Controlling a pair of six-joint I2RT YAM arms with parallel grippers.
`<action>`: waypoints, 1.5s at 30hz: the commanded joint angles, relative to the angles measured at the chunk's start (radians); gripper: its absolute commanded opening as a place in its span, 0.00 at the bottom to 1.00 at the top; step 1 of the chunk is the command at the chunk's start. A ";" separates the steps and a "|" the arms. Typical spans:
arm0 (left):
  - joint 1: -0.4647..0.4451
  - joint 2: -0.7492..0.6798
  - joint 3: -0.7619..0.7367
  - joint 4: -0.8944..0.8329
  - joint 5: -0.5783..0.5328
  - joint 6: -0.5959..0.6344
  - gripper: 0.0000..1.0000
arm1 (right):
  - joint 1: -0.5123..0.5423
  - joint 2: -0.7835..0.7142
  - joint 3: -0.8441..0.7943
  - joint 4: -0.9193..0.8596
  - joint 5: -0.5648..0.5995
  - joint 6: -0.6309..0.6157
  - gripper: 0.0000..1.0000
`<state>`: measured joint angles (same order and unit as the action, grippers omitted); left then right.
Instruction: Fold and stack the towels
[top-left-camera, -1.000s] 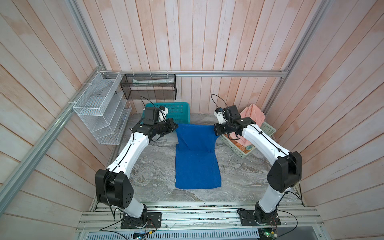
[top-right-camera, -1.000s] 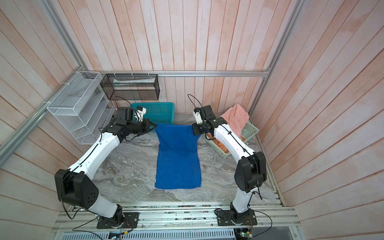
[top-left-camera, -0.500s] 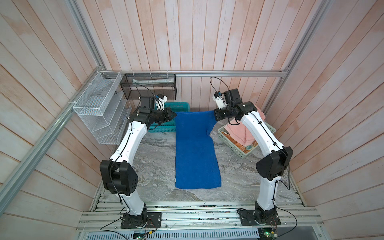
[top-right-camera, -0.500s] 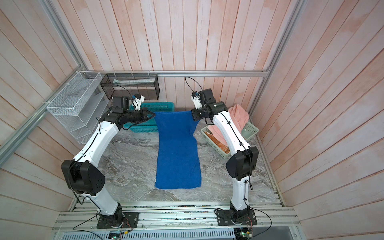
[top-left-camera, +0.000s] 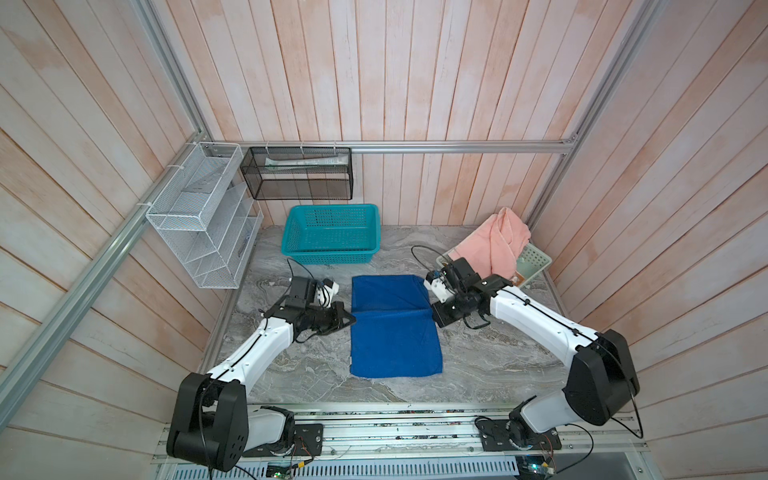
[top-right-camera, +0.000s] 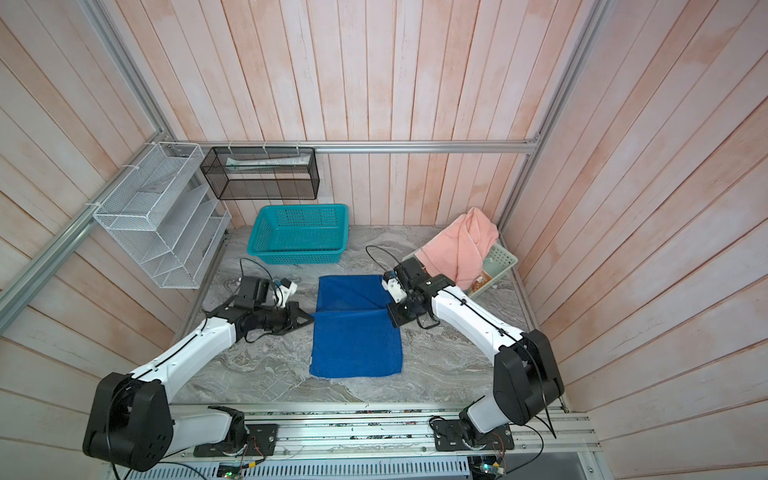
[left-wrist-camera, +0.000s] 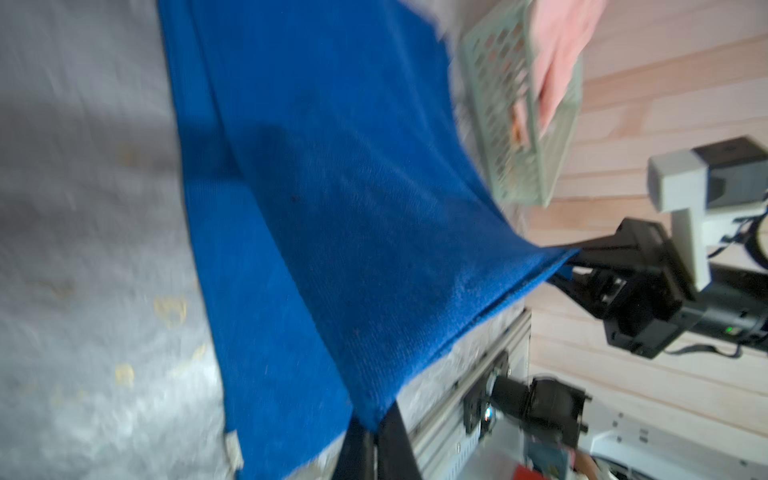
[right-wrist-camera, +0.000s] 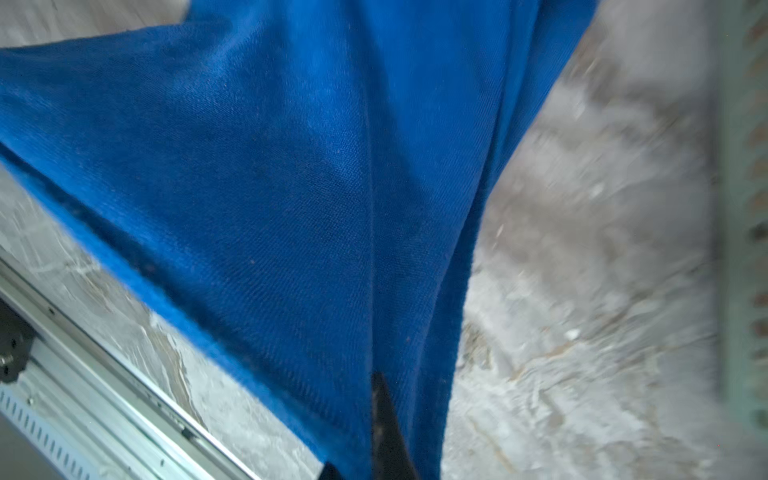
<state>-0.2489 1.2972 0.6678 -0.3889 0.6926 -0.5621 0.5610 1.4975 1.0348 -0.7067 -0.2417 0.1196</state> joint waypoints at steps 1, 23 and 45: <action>-0.009 -0.003 -0.131 0.152 -0.017 -0.121 0.00 | 0.014 -0.021 -0.093 0.087 -0.067 0.108 0.24; -0.033 0.034 -0.211 0.160 -0.012 -0.110 0.00 | -0.041 -0.109 -0.350 0.237 -0.134 0.406 0.41; -0.073 -0.118 -0.125 -0.025 -0.068 -0.111 0.00 | -0.074 -0.221 -0.237 0.136 -0.129 0.399 0.00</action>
<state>-0.3202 1.2201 0.4900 -0.3271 0.6502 -0.7033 0.4908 1.3449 0.7502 -0.4782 -0.3683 0.5171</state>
